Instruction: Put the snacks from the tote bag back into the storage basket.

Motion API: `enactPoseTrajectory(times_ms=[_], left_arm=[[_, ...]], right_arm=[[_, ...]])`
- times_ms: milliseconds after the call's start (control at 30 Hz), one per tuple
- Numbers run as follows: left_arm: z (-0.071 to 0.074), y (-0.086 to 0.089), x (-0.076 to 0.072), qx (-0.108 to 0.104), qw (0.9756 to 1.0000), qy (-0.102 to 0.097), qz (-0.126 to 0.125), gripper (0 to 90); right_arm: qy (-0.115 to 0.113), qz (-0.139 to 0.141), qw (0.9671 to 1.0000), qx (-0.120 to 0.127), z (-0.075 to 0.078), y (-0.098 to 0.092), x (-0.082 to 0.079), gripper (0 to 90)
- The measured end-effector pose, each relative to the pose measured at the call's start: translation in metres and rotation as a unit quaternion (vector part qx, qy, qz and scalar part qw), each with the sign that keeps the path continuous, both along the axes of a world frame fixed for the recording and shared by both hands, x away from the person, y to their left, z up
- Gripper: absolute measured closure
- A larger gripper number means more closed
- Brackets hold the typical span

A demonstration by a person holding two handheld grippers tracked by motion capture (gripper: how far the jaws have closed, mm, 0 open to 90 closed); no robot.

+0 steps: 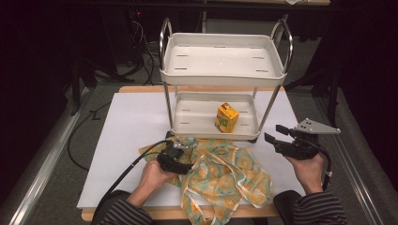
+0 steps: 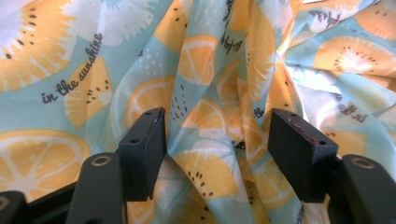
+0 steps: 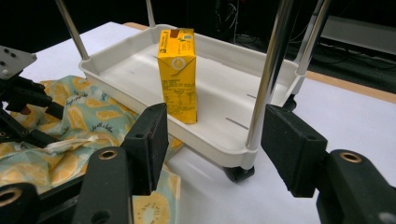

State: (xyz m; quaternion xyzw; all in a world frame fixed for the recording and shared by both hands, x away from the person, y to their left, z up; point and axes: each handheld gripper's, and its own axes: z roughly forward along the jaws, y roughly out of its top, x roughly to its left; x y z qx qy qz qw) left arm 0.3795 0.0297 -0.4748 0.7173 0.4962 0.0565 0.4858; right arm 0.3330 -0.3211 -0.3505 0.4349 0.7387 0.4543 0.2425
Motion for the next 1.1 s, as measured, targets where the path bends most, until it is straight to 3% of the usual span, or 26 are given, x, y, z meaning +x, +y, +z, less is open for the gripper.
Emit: enactPoseTrajectory(times_ms=[233, 700, 1100], left_arm=[[0.004, 0.001, -0.002, -0.006, 1.0, -0.003, -0.008, 36.9], [0.013, 0.003, -0.011, -0.016, 0.9993, -0.029, -0.017, 35.7], [0.023, 0.006, -0.02, -0.04, 0.9977, -0.051, -0.022, 34.7]], right_arm=[[0.008, 0.002, 0.9999, 0.006, -0.011, 0.001, -0.002, 42.4], [0.028, 0.007, 0.9994, 0.02, -0.032, 0.0, -0.006, 42.6], [0.044, 0.009, 0.9987, 0.024, -0.048, 0.0, -0.007, 42.7]])
